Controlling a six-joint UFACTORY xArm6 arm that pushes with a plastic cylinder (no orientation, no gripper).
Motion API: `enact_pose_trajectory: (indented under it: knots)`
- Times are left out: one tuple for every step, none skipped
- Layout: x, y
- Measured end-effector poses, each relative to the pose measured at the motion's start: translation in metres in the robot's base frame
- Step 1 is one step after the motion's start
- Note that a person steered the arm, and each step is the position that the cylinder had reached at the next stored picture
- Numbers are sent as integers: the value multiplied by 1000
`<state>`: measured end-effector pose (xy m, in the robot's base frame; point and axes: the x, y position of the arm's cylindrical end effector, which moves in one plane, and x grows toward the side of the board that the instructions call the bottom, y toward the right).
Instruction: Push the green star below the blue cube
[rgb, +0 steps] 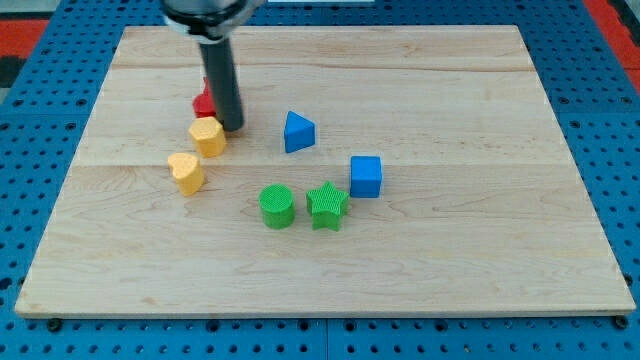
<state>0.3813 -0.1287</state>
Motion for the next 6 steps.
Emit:
enact_pose_trajectory:
  knots:
    - [23, -6]
    - [54, -15]
    - [56, 40]
    - [82, 97]
    - [120, 136]
    - [121, 210]
